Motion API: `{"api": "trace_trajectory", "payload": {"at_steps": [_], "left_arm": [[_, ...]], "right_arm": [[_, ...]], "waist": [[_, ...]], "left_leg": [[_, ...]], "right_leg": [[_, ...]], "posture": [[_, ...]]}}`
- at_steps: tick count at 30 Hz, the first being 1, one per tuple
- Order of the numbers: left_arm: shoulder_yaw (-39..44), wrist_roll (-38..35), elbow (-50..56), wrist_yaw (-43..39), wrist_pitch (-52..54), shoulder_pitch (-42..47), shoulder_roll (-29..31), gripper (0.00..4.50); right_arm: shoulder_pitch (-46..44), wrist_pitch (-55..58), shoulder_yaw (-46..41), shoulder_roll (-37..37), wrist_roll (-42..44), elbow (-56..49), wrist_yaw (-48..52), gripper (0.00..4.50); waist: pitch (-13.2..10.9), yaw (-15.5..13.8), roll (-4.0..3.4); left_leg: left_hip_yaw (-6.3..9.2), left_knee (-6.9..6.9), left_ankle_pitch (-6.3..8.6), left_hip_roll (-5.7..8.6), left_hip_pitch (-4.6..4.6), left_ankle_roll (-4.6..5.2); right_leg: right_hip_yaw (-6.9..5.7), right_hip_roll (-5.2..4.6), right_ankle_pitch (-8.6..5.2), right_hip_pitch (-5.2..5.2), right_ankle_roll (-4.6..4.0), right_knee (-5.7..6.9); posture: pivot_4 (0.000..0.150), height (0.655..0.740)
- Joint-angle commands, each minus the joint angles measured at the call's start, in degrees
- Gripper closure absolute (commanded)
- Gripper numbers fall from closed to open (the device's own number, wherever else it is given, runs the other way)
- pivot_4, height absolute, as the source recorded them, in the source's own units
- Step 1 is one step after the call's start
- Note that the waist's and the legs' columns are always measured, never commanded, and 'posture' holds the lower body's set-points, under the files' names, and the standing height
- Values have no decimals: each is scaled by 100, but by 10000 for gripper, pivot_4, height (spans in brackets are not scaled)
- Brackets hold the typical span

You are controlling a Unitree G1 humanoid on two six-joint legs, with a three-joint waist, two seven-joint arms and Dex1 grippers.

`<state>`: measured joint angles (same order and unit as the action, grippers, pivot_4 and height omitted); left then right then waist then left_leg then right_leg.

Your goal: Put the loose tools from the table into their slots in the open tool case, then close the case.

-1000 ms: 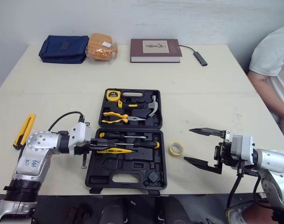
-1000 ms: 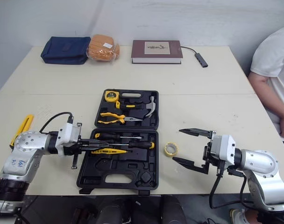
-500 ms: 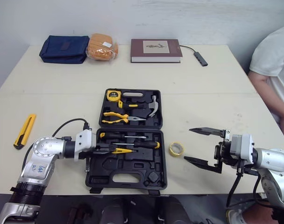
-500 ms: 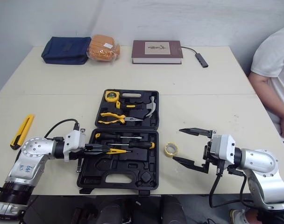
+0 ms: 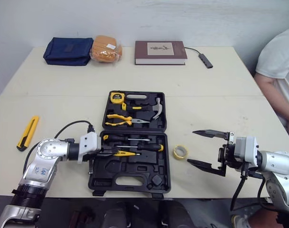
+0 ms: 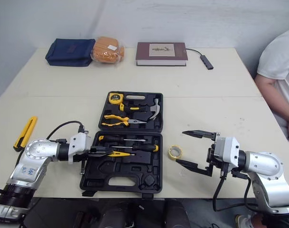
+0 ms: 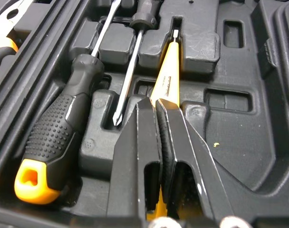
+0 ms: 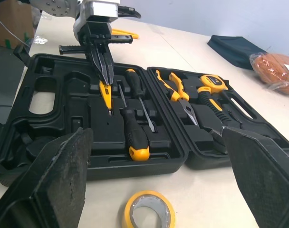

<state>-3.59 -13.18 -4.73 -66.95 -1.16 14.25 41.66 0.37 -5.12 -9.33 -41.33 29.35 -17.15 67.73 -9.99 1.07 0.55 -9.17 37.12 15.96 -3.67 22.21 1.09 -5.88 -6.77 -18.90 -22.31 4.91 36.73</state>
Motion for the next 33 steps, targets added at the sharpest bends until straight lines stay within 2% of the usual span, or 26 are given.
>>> {"api": "trace_trajectory", "payload": {"at_steps": [1, 4, 7, 10, 12, 15, 19, 23, 25, 33], "left_arm": [[-187, 203, -164, 80, 220, -113, -24, 44619], [72, -152, 63, 85, 535, -166, -10, 44619], [973, -1114, 489, 136, 795, -331, -29, 44619], [1772, -1604, 726, 386, 1028, -659, 46, 37380], [2138, -1632, 752, 552, 1023, -876, 88, 28890], [3564, -1767, 486, 1077, 940, -1728, 38, 15881], [4631, -1769, 117, 1491, 671, -2528, -174, 259], [5539, -1463, -673, 2040, 18, -3232, -455, 259], [5922, -1605, -886, 2375, 77, -3403, -551, 259], [6493, -1838, -1237, 3198, 287, -3567, -555, 259]], "right_arm": [[-32, -78, -97, -25, 50, -20, 13, 0], [11, -111, -188, -57, 77, 44, 60, 0], [119, -255, -513, -126, 110, 243, 107, 0], [245, -488, -893, -170, 137, 557, 182, 0], [305, -624, -1123, -186, 172, 779, 231, 0], [523, -1220, -1756, -185, -76, 1512, 134, 0], [732, -1685, -2337, -170, -246, 2234, -154, 0], [955, -1768, -2994, -36, -299, 3062, -833, 0], [1170, -1929, -3152, -7, -399, 3308, -948, 0], [1668, -2634, -3442, 20, -671, 4144, -1473, 0]], "waist": [[2, -11, -3], [2, -29, -4], [-4, -33, 6], [-17, -4, 26], [-18, 20, 26], [-17, 79, 26], [-20, 72, 31], [-19, 47, 35], [-17, 55, 38], [-15, 67, 40]], "left_leg": [[0, -1, 0, 0, -1, 0], [0, 0, 0, -1, -2, 0], [0, -1, 1, -2, 2, -1], [3, 0, 1, -8, 15, -4], [4, 0, 1, -8, 13, -4], [0, -4, 3, -6, 8, -6], [0, -7, 15, -15, 7, -16], [8, -1, 35, -12, 5, -38], [12, -12, 41, -10, 7, -41], [19, -26, 57, -11, -1, -44]], "right_leg": [[0, -1, 0, 0, 0, 1], [1, -2, 0, 0, 0, 2], [4, -6, 0, -4, 0, 1], [4, -11, -2, -13, -3, 2], [3, -12, -2, -10, -3, 1], [1, -15, -2, -9, -3, -1], [-1, -1, -4, -9, -7, -18], [3, -21, 1, -4, -12, -23], [21, -36, 3, -9, -18, -41], [10, -37, 6, -5, -19, -82]], "posture": [[1500, 7400], [1500, 7400], [1500, 7400], [1500, 7400], [1500, 7400], [1500, 7400], [1500, 7400], [1500, 7400], [1500, 7400], [1500, 7400]]}}
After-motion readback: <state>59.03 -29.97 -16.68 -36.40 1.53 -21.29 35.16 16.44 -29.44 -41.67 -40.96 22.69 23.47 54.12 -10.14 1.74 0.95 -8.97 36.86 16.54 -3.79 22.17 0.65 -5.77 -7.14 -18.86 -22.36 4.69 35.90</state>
